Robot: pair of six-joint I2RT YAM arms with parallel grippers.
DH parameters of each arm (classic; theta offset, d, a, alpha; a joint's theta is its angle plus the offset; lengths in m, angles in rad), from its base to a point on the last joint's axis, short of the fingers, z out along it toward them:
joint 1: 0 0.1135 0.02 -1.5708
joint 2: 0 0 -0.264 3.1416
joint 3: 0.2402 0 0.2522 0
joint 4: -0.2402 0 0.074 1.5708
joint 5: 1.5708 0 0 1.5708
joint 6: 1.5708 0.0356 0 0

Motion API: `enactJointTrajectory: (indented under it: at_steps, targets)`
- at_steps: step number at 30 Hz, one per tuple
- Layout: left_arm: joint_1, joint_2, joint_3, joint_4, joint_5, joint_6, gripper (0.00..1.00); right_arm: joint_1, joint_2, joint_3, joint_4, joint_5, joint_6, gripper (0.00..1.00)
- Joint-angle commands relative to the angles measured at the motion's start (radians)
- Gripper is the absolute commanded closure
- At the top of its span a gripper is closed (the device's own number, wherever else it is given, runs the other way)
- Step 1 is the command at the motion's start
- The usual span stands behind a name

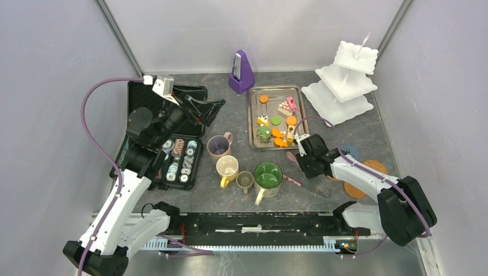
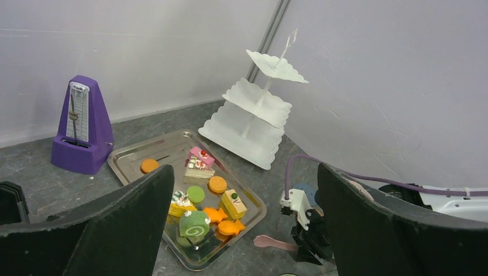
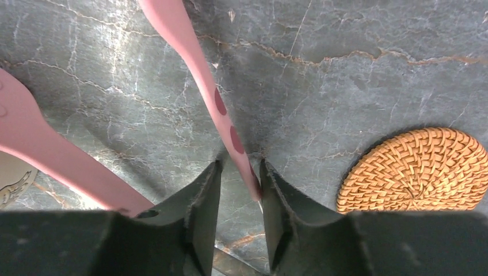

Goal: Serve the afternoon tea

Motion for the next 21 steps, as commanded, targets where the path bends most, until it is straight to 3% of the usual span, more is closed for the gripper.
enactJointTrajectory:
  at_steps: [1, 7, 14, 21]
  targets:
    - [-0.008, -0.017, -0.004, 0.033, -0.016, 0.051, 0.0, 0.002, -0.01, -0.001, 0.043, 0.007, 0.02, 0.66]
    - [-0.008, -0.02, -0.003, 0.023, -0.032, 0.063, 0.0, 0.002, -0.033, 0.003, 0.024, 0.009, 0.023, 0.87]
    - [-0.009, -0.023, -0.003, 0.021, -0.033, 0.064, 0.0, 0.002, -0.08, 0.03, -0.026, 0.02, 0.026, 1.0]
    - [-0.011, -0.023, -0.003, 0.021, -0.031, 0.061, 0.0, 0.001, -0.159, 0.04, -0.051, 0.054, 0.063, 1.0]
